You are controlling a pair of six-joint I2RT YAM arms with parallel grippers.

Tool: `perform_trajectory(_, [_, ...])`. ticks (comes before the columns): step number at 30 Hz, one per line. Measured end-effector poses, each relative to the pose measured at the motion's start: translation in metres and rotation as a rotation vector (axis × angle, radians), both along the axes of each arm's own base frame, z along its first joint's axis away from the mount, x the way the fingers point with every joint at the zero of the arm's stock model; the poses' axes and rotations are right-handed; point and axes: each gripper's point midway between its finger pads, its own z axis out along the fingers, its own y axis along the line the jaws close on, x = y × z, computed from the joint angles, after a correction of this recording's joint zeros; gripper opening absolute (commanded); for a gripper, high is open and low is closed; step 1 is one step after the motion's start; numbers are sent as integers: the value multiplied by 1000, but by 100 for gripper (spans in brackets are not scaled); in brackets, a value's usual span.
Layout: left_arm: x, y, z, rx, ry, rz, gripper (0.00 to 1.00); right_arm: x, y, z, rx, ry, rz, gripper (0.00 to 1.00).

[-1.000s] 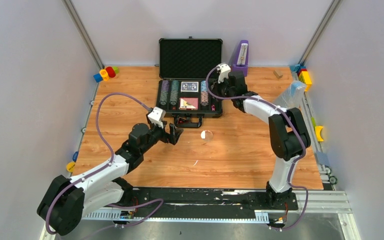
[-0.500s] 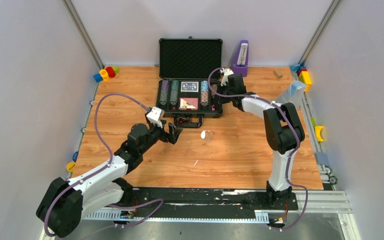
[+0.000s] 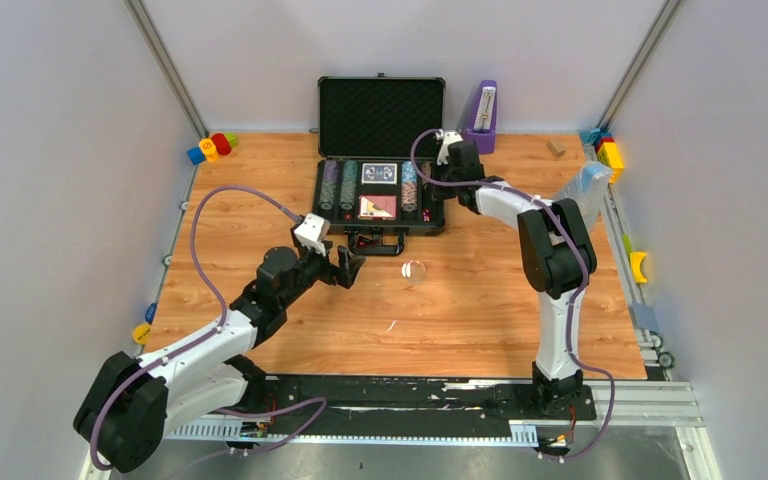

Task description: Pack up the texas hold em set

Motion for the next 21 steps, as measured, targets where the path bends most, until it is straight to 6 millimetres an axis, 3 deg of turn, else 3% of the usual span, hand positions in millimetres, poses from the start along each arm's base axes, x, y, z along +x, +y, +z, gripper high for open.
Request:
perform_trajectory(14, [0, 0, 4, -6, -12, 0, 100, -7, -6, 6, -28, 3, -26, 0])
perform_trajectory(17, [-1, 0, 6, -9, -15, -1, 100, -21, -9, 27, -33, -24, -33, 1])
perform_trajectory(21, [-1, -1, 7, -14, -16, -6, 100, -32, -5, 81, -27, -119, -49, 7])
